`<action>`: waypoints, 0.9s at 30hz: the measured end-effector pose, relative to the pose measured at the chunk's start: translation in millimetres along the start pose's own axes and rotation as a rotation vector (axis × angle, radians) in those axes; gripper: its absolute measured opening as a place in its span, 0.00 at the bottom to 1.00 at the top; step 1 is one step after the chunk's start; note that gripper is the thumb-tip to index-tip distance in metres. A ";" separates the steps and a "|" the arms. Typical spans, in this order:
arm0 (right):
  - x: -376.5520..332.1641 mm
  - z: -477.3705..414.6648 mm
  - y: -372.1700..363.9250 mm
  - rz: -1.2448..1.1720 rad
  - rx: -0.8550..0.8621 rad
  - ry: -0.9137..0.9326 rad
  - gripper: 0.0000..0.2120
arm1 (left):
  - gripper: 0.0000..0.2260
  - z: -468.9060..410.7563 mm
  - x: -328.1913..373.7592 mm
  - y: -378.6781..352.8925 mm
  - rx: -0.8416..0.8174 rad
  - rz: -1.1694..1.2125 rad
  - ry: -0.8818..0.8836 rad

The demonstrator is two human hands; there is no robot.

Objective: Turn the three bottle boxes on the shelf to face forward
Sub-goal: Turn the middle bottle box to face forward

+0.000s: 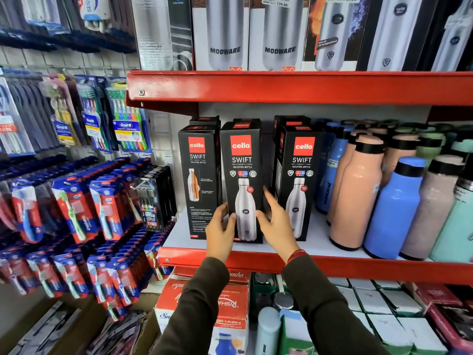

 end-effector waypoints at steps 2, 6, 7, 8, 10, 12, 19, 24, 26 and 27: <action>6.0 -1.0 -3.3 0.005 0.024 -0.014 0.29 | 0.19 -0.1 -3.4 -0.9 0.023 -0.008 0.002; 15.0 0.4 -10.8 0.006 0.062 -0.027 0.30 | 0.19 1.9 -6.8 -2.4 0.045 -0.039 0.005; 15.5 0.0 -12.0 0.003 0.071 -0.031 0.30 | 0.19 1.9 -6.9 -3.1 0.047 -0.046 0.006; 15.9 -0.8 -13.1 0.003 0.081 -0.035 0.30 | 0.19 1.9 -6.3 -3.4 0.045 -0.054 0.008; 15.6 -3.0 -14.3 0.008 0.101 -0.048 0.29 | 0.19 0.7 -5.8 -4.3 0.044 -0.067 0.013; 21.8 -10.1 -13.7 0.008 0.096 -0.054 0.29 | 0.19 -2.3 -6.3 -10.8 0.061 -0.078 0.021; 24.8 -11.8 -17.5 0.036 0.147 -0.071 0.28 | 0.19 -1.6 -2.5 -13.5 0.074 -0.097 0.008; 18.5 -0.4 -12.6 0.032 0.198 -0.072 0.28 | 0.20 5.8 4.4 -15.0 0.103 -0.111 -0.055; 14.4 8.3 -10.1 0.033 0.253 -0.065 0.27 | 0.22 11.2 8.3 -14.0 0.114 -0.087 -0.097; 11.3 11.9 -8.7 0.025 0.281 -0.052 0.26 | 0.22 13.7 9.5 -12.8 0.118 -0.064 -0.105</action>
Point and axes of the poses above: each hand's wrist, its own z-axis away from the middle knuckle, its own y-axis out of the back of the hand, x = y × z, the point moved 4 cm from there along -z, towards the middle knuckle, and after that the axes turned 11 degrees about z, right-handed, at the moved point
